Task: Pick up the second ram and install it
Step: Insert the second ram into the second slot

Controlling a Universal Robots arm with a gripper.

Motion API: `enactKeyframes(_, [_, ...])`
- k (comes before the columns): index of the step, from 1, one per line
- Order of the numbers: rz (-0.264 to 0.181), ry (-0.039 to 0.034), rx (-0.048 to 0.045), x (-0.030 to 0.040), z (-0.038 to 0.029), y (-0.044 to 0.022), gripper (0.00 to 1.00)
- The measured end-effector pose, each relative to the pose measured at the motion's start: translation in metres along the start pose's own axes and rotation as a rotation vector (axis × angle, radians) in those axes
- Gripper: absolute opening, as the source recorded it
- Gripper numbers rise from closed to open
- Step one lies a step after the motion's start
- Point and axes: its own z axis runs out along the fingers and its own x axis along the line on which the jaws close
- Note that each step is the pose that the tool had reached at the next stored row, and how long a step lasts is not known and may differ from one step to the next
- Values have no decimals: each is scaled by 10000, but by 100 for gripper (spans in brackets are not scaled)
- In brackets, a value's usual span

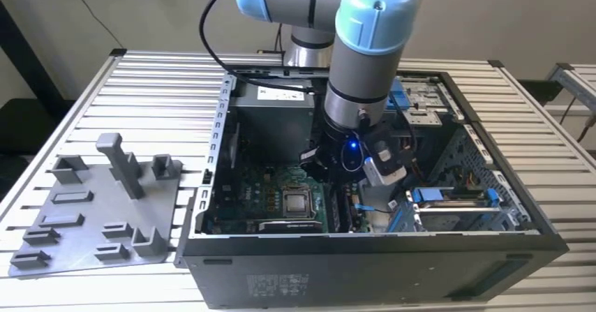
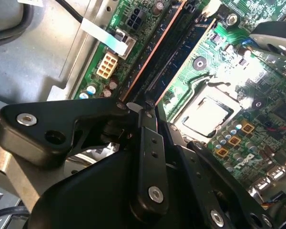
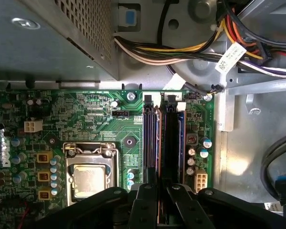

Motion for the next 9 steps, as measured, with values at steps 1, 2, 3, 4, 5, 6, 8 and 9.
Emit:
enactKeyframes(1, [0,1,1,0,0,0,14])
enactKeyframes(2, [-1,3,1,0,0,0,14])
enactKeyframes(3, [-1,4,0,-1,0,0,14])
enactKeyframes(4, [-1,5,1,0,0,0,14])
enactKeyframes(5, [-1,7,1,0,0,0,14])
enactKeyframes(6, [-1,8,0,0,1,0,14])
enactKeyframes(8, [-1,11,0,-1,1,0,14])
enactKeyframes(9, [-1,12,0,-1,1,0,14])
